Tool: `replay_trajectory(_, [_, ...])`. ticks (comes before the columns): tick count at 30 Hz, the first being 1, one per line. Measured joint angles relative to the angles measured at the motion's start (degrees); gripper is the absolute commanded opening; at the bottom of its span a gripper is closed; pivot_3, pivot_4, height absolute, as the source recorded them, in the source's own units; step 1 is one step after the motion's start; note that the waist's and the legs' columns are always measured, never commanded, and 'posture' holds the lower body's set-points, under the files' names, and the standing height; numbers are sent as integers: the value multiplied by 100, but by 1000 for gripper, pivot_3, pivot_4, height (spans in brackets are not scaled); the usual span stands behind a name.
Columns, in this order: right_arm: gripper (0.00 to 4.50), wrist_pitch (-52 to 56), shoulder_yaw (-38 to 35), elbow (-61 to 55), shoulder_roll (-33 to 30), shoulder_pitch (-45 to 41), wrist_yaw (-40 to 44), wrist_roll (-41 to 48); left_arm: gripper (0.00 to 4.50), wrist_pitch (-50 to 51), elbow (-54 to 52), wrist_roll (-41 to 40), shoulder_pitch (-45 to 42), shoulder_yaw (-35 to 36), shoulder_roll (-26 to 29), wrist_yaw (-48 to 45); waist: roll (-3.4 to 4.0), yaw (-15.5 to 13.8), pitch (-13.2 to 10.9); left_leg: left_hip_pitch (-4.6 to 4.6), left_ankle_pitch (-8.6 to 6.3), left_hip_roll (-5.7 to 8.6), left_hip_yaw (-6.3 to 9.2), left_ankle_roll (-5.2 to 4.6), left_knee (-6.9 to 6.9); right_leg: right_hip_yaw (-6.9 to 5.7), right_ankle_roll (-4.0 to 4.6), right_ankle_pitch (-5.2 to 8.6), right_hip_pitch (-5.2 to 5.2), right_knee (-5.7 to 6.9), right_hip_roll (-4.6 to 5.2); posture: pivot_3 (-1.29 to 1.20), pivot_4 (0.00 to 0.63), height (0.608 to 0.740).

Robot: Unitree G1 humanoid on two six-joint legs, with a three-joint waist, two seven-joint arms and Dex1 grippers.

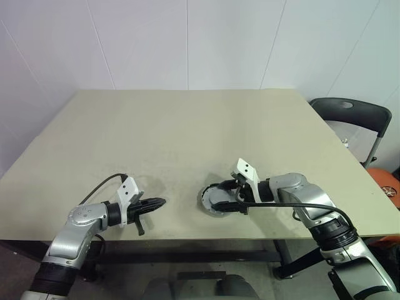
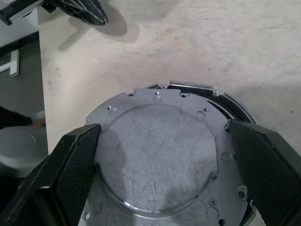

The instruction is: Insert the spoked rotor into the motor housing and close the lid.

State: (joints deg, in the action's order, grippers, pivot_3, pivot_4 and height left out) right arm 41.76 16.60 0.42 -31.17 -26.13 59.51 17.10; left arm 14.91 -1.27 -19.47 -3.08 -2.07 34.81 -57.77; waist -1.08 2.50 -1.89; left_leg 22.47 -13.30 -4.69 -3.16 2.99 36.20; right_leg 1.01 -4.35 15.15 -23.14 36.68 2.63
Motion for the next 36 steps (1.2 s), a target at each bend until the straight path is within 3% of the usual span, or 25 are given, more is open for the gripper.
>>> replay_trajectory(15, [4477,-4,-340,269,686,42,-511,256,0,-64,21,46,-1,-9,-8,33,3,6,-3,4,0,-1,0,0,-3,1,0,0,-5,6,-2,0,0,740])
replay_trajectory(19, [3571,-8,-369,255,688,97,-510,289,0,-71,67,77,-6,-10,-9,26,3,-5,-3,8,0,-1,0,0,-5,1,0,0,-5,2,-1,0,0,740])
replay_trajectory(24, [3571,-92,-403,238,505,160,-440,297,0,-70,113,94,-74,-16,-11,14,4,3,-3,8,0,-1,-1,0,-4,1,0,0,-6,3,-1,0,0,740])
replay_trajectory(25, [3408,-93,-413,213,481,174,-400,329,0,-68,113,94,-75,-16,-12,15,4,3,-3,8,0,-1,0,0,-4,1,0,0,-6,3,-1,0,0,740])
replay_trajectory(30, [1942,-90,-417,6,258,285,-199,446,0,-30,81,94,-72,-54,-12,37,4,4,-5,9,0,-1,-1,0,-6,1,0,0,-8,0,-1,0,0,740])
replay_trajectory(35, [1942,48,-406,-258,63,353,-83,498,0,16,-24,92,-73,-55,-12,50,3,3,-5,9,0,-1,0,0,-6,1,0,1,-8,0,-1,0,0,740])
replay_trajectory(36, [2367,61,-381,-291,37,379,-69,498,0,52,-33,92,-73,-56,-12,51,3,3,-5,9,0,-1,0,0,-6,1,0,1,-7,-1,-1,0,0,740])
